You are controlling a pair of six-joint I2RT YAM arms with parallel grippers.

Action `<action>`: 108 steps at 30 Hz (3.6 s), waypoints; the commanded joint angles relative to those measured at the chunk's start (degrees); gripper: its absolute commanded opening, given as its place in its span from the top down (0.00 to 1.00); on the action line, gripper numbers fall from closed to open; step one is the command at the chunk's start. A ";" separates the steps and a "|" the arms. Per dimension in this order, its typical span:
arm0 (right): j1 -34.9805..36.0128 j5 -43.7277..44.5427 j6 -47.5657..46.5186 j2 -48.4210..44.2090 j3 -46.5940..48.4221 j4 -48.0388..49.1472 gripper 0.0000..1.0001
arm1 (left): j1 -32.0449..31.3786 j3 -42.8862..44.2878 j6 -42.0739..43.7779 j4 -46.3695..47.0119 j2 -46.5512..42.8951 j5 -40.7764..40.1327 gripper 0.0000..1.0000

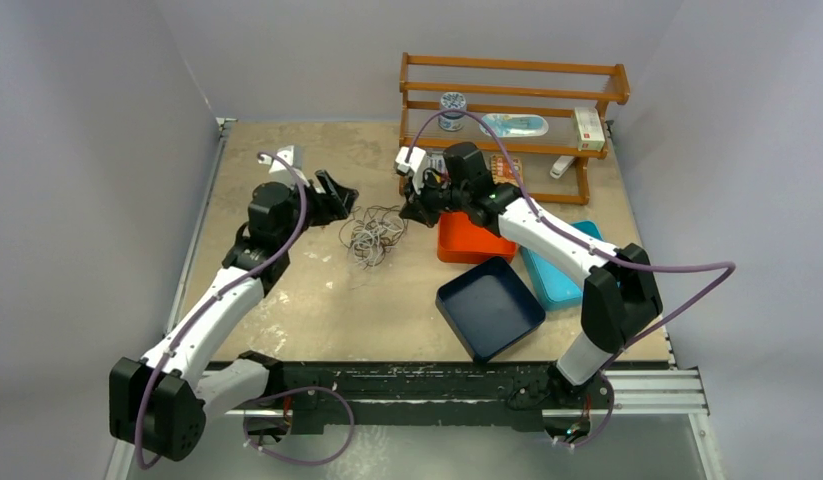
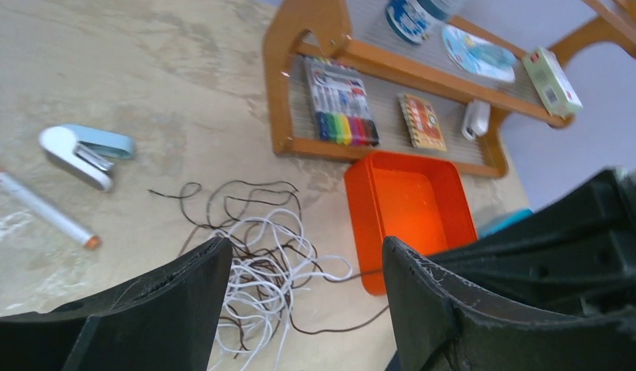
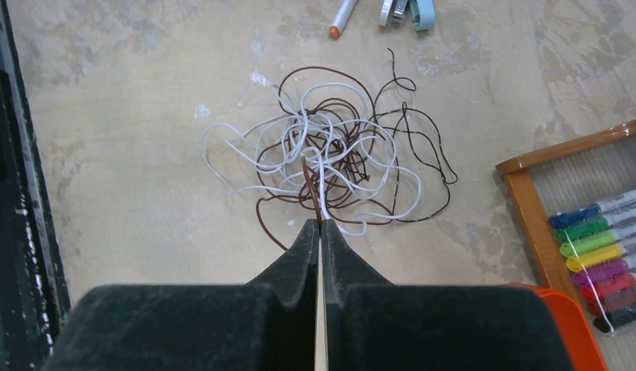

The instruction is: Untangle the cables

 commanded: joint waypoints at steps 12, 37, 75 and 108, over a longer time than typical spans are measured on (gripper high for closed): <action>0.23 -0.27 7.79 1.75 5.29 1.55 1.00 | -3.58 -11.13 5.80 24.03 4.20 11.12 0.39; 0.23 -0.96 6.20 3.45 7.98 -3.24 1.00 | -6.52 -8.51 11.25 32.75 16.58 12.64 0.54; 0.23 19.02 19.32 -25.56 -30.40 44.23 0.32 | -6.52 15.87 5.87 -1.55 8.66 2.38 1.00; 0.40 -4.94 11.42 -2.33 -12.54 60.24 0.13 | -6.53 44.80 11.55 -21.79 13.20 1.07 1.00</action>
